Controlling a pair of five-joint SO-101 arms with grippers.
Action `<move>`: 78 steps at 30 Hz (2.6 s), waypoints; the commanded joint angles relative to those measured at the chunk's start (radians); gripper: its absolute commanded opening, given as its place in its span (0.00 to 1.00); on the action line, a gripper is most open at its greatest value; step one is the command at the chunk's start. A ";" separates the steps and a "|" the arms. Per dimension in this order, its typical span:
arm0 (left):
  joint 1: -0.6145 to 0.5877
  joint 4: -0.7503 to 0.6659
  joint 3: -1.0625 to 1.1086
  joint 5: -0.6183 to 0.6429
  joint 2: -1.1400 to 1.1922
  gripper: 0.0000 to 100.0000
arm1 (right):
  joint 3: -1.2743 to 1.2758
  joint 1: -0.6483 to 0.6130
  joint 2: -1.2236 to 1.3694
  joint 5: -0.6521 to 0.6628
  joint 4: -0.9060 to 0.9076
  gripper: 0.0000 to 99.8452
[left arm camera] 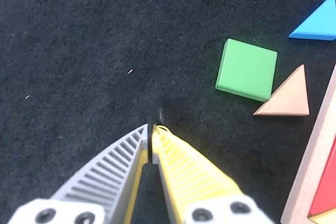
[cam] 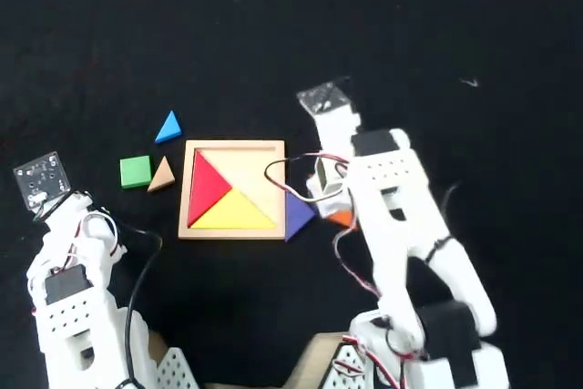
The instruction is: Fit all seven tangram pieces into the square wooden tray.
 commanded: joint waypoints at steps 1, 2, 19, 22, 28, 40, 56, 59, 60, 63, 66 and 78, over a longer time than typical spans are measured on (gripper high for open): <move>0.013 -0.017 -0.015 0.006 -0.015 0.03 | -0.097 -0.104 -0.073 -0.017 0.012 0.03; 0.013 -0.017 -0.015 0.006 -0.015 0.03 | -0.116 -0.138 -0.064 -0.043 0.011 0.03; 0.013 -0.017 -0.015 0.006 -0.015 0.03 | -0.363 -0.302 0.331 -0.752 -0.077 0.03; 0.013 -0.017 -0.015 0.006 -0.015 0.03 | -0.363 -0.305 0.377 -0.753 -0.107 0.03; 0.015 -0.018 -0.016 0.006 -0.015 0.03 | -0.372 -0.304 0.406 -0.746 -0.124 0.03; 0.015 -0.018 -0.016 0.006 -0.015 0.03 | -0.371 -0.318 0.412 -0.746 -0.094 0.05; 0.015 -0.018 -0.016 0.006 -0.015 0.03 | -0.374 -0.371 0.401 -0.703 -0.032 0.19; 0.015 -0.018 -0.016 0.006 -0.015 0.03 | -0.372 -0.373 0.380 -0.609 -0.011 0.16; 0.015 -0.018 -0.016 0.006 -0.015 0.03 | -0.372 -0.377 0.366 -0.586 0.008 0.13; 0.015 -0.018 -0.016 0.006 -0.015 0.03 | -0.371 -0.404 0.303 -0.512 0.034 0.01; 0.015 -0.018 -0.016 0.006 -0.015 0.03 | -0.349 -0.439 0.252 -0.448 0.052 0.02; 0.015 -0.018 -0.015 0.006 -0.015 0.03 | -0.340 -0.411 0.433 -0.419 -0.011 0.01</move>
